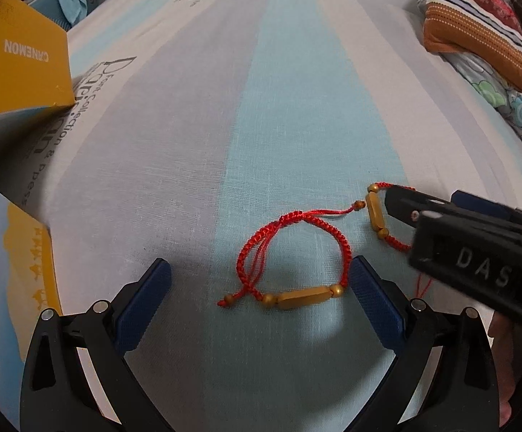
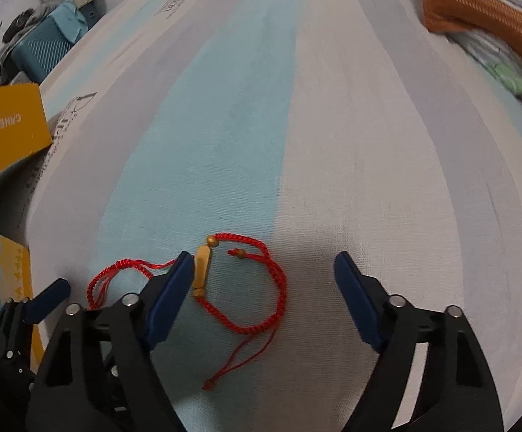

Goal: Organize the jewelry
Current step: 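Move both tools from the box to the two red string bracelets, then grasp one red string bracelet with the left tool while the right tool grasps the other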

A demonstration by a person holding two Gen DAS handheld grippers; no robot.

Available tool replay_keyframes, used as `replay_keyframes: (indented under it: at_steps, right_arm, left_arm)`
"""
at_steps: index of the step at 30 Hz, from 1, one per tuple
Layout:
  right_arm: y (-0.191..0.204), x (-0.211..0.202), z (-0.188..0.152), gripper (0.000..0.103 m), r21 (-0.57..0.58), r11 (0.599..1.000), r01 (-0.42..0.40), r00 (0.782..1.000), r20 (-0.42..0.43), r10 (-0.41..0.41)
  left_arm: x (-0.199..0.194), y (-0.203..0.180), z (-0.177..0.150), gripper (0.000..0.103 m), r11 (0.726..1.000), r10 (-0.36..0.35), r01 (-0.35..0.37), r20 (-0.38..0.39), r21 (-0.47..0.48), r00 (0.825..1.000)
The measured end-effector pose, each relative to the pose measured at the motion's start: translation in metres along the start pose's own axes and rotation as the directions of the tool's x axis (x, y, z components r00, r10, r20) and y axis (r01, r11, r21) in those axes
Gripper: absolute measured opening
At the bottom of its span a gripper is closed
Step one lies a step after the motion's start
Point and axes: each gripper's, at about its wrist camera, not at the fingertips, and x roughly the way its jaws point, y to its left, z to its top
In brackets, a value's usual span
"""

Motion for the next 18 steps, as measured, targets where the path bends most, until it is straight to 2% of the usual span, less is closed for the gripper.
replay_keyframes:
  at_steps: [8, 13, 15, 18]
  right_arm:
    - [0.0, 0.004, -0.001, 0.074, 0.004, 0.999, -0.037, 0.999, -0.003, 0.037]
    - [-0.002, 0.013, 0.0, 0.062, 0.006, 1.0, -0.028, 0.999, -0.017, 0.028]
    - [-0.003, 0.013, 0.0, 0.053, 0.011, 1.0, -0.021, 1.0, -0.013, 0.021]
    - [-0.004, 0.014, 0.0, 0.047, 0.012, 1.0, -0.006, 1.0, -0.016, 0.007]
  left_arm:
    - [0.005, -0.006, 0.002, 0.096, 1.0, 0.011, -0.011, 0.009, 0.014, 1.0]
    - [0.007, -0.007, 0.002, 0.096, 1.0, 0.011, -0.012, 0.009, 0.01, 1.0]
    - [0.007, -0.008, 0.002, 0.096, 1.0, 0.011, -0.012, 0.011, 0.009, 1.0]
    - [0.006, -0.01, 0.002, 0.096, 1.0, 0.007, -0.008, 0.013, 0.014, 1.0]
